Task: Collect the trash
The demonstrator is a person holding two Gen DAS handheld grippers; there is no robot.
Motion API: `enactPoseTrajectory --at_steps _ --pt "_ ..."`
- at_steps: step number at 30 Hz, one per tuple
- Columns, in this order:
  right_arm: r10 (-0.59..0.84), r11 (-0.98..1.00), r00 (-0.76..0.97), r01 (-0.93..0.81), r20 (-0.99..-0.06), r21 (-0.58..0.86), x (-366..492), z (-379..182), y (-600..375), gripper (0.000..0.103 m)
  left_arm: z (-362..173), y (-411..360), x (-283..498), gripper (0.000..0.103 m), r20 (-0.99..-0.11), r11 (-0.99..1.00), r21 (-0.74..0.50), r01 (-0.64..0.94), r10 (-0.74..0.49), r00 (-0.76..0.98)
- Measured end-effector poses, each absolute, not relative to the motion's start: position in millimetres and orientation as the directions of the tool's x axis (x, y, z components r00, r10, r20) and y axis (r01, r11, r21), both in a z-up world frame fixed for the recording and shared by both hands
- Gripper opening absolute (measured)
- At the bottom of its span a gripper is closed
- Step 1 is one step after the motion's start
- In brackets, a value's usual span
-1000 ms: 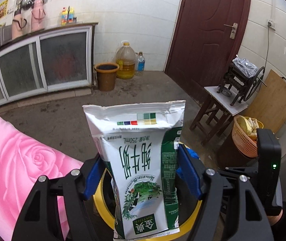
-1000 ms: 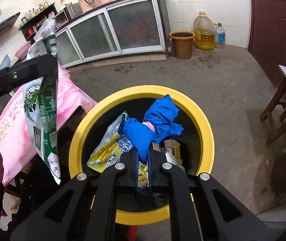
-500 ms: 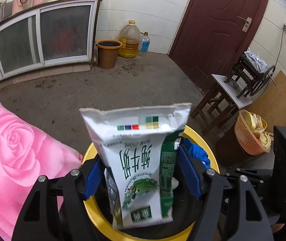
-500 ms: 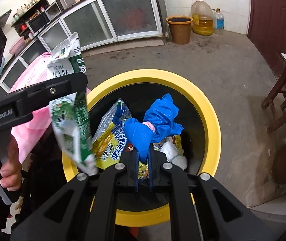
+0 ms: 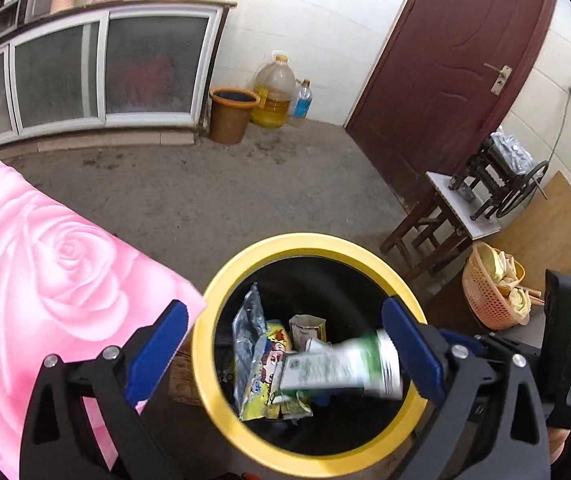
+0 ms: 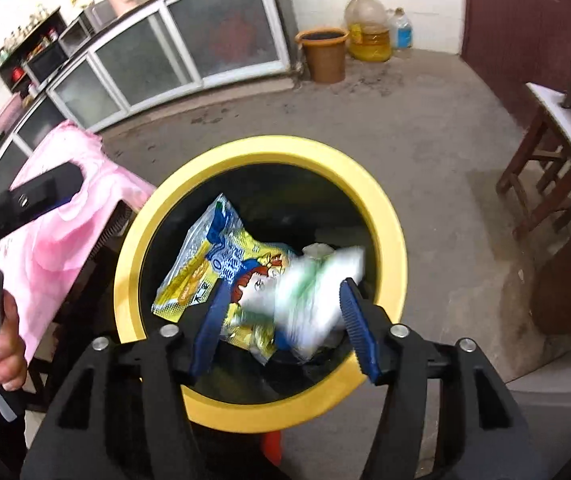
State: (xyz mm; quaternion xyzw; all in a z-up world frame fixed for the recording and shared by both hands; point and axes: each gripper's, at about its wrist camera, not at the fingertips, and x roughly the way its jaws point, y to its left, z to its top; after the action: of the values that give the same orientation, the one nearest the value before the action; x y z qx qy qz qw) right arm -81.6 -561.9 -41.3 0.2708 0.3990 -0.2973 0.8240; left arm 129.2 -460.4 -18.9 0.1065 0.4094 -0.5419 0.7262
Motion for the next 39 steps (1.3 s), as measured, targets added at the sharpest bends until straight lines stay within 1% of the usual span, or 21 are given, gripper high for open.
enactPoseTrajectory --at_steps 2,3,5,8,11,16,19,22,26,29,31,36,39 --pt "-0.297 0.667 0.527 0.711 -0.796 0.222 -88 -33 -553 0.07 -10 -443 126 0.095 -0.679 0.383 -0.282 0.88 -0.728 0.099" --pt "-0.322 0.665 0.54 0.713 -0.777 0.22 -92 -26 -545 0.073 -6 -434 126 0.095 -0.665 0.381 -0.281 0.881 -0.739 0.108" --pt "-0.384 0.667 0.55 0.721 -0.741 0.189 -97 -14 -528 0.084 3 -415 125 0.095 -0.63 0.367 -0.293 0.883 -0.768 0.111" --pt "-0.481 0.674 0.552 0.73 -0.681 0.116 -100 2 -495 0.093 15 -384 126 0.095 -0.577 0.368 -0.313 0.876 -0.806 0.132" --pt "-0.551 0.668 0.555 0.741 -0.623 0.069 -98 15 -468 0.095 27 -351 122 0.095 -0.521 0.359 -0.309 0.881 -0.838 0.158" --pt "-0.627 0.655 0.56 0.755 -0.542 0.022 -99 29 -425 0.095 45 -301 97 0.095 -0.449 0.393 -0.183 0.901 -0.849 0.279" --pt "-0.666 0.64 0.567 0.768 -0.485 0.02 -101 37 -402 0.095 53 -270 86 0.095 -0.395 0.404 -0.143 0.903 -0.86 0.322" --pt "-0.702 0.6 0.547 0.799 -0.456 0.035 -106 45 -386 0.095 60 -246 79 0.095 -0.363 0.421 -0.136 0.897 -0.863 0.35" --pt "-0.737 0.556 0.514 0.83 -0.439 0.04 -112 53 -375 0.095 68 -220 80 0.095 -0.365 0.444 -0.154 0.883 -0.856 0.367" --pt "-0.788 0.513 0.469 0.858 -0.4 -0.005 -118 59 -365 0.095 73 -204 81 0.095 -0.373 0.457 -0.16 0.875 -0.848 0.375" --pt "-0.807 0.498 0.455 0.867 -0.377 -0.019 -121 63 -358 0.095 75 -193 80 0.095 -0.36 0.457 -0.169 0.873 -0.854 0.376" --pt "-0.834 0.473 0.439 0.881 -0.333 -0.024 -129 70 -338 0.095 74 -168 69 0.095 -0.344 0.535 -0.102 0.839 -0.81 0.475" --pt "-0.844 0.457 0.425 0.889 -0.328 -0.023 -130 67 -327 0.095 70 -155 63 0.095 -0.339 0.587 -0.068 0.807 -0.774 0.534"
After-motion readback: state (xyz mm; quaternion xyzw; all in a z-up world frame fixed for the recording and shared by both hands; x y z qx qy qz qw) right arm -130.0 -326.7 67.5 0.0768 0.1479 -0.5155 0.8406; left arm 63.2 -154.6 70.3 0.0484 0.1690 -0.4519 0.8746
